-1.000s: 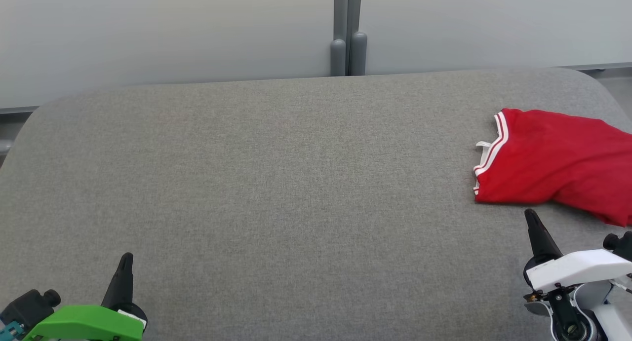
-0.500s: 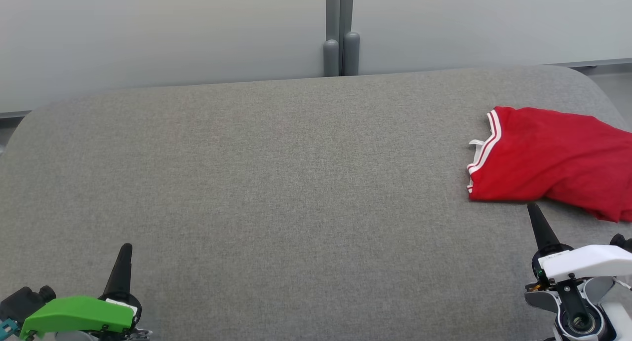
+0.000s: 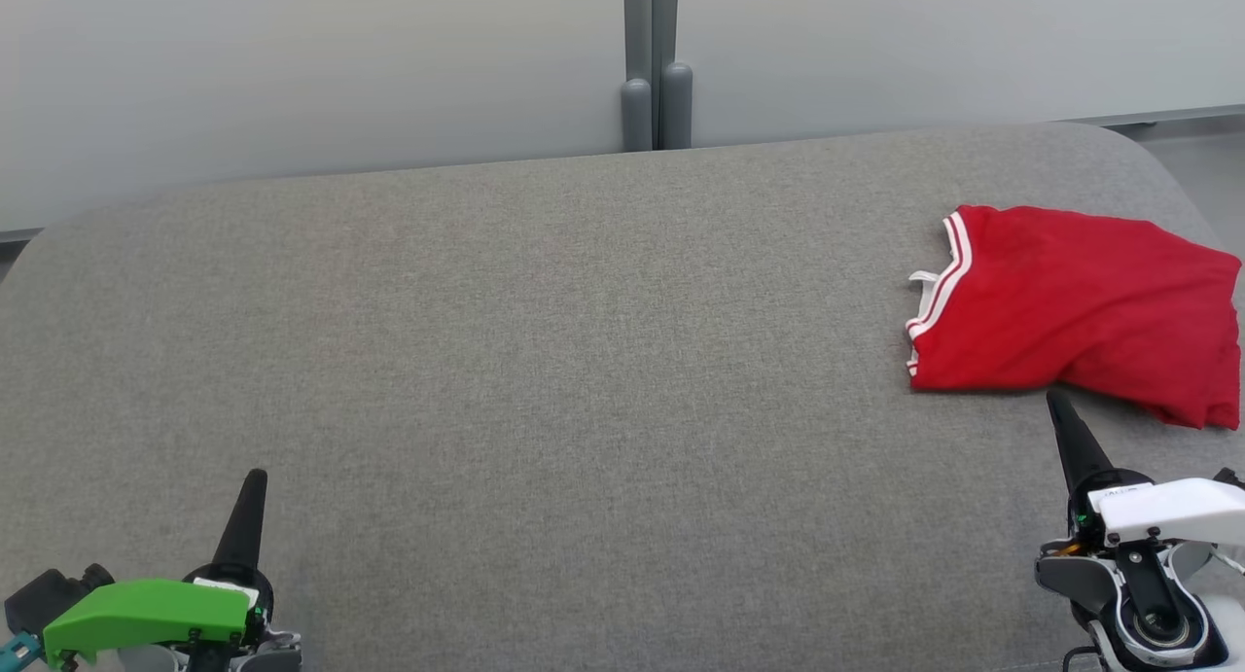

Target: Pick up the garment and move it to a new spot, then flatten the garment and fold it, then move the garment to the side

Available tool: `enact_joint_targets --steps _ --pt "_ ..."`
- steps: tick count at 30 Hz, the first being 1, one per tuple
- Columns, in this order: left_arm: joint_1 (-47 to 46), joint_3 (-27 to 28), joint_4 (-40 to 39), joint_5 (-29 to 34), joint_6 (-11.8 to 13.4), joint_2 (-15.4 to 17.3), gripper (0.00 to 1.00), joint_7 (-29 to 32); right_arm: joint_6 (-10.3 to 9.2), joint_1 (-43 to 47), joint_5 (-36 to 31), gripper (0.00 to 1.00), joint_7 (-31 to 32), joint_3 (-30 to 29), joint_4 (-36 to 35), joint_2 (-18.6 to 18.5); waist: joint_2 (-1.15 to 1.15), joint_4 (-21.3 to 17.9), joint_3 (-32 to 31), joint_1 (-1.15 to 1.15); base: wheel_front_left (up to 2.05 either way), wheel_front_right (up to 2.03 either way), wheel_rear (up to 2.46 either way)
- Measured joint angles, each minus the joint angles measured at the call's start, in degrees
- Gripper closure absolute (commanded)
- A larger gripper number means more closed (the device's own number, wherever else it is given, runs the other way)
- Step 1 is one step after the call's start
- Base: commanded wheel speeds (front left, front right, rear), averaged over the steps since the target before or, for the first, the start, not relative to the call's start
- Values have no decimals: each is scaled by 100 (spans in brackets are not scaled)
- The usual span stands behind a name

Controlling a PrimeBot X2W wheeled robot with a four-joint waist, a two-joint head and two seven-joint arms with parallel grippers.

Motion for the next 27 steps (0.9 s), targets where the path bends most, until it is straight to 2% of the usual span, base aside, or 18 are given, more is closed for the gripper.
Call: enact_joint_targets --steps 27 --pt "-348 464 304 -1356 -344 -438 100 452 352 -299 1792 100 371 -526 235 294 0 -186 -1 0 0 0 0"
